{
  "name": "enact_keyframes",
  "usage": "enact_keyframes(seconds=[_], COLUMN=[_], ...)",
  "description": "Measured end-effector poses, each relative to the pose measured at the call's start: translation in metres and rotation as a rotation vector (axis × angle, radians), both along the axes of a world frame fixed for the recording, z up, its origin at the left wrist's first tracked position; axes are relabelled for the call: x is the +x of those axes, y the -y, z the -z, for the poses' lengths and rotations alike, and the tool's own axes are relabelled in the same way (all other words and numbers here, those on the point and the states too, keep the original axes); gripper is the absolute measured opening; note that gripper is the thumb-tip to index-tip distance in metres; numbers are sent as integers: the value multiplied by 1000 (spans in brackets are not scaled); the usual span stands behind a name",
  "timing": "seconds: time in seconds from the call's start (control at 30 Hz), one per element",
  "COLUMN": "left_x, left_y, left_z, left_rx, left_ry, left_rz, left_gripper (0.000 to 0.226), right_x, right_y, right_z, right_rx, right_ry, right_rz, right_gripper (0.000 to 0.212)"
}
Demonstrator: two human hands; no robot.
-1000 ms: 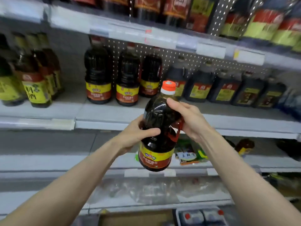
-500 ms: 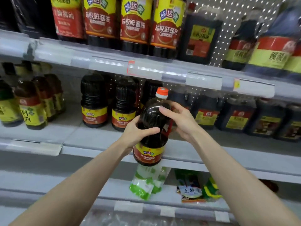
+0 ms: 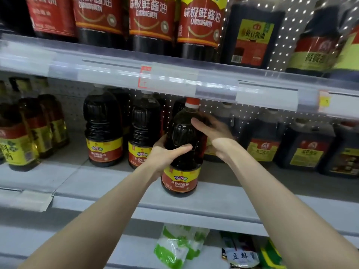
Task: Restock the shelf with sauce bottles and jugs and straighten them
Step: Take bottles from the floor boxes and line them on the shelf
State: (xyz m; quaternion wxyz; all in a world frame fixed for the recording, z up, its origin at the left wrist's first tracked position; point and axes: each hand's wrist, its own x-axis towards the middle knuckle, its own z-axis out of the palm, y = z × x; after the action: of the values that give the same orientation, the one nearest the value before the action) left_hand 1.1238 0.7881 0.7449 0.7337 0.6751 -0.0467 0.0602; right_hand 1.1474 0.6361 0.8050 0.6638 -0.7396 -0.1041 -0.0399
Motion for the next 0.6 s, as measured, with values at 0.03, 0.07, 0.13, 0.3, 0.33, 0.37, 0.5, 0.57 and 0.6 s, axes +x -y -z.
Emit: enact_keyframes(seconds=[0.03,0.07,0.13,0.3,0.33,0.37,0.5,0.57,0.6], left_x=[3,5,8,10,8,7,2,-2,-3], left_y=[-1,-3,-6,-15,-15,-15,-16,-16,-17], left_z=[3,5,11,32,35,37,47,52,54], left_rx=[6,13,36,86,81,79,67,35,25], left_ry=[0,2,11,46,61,78,96,74,59], left_rz=[7,13,28,40,38,33,31,34,31], left_gripper=[51,50,51,65,68,70,69,62,58], right_x=[3,6,7,-3,-8,-12,-27,-31,-32], right_y=[-1,-2,-3,-11,-12,-12,-6,-6,-7], right_z=[3,5,8,23,28,36,73,89,93], right_rx=[-6,-14,-24,41,64,73,18,28,33], right_ry=[16,34,64,104,98,86,33,-36,-63], right_rz=[2,5,21,86,100,112,113,126,131], right_gripper=[32,30,32,47,49,50,51,53,54])
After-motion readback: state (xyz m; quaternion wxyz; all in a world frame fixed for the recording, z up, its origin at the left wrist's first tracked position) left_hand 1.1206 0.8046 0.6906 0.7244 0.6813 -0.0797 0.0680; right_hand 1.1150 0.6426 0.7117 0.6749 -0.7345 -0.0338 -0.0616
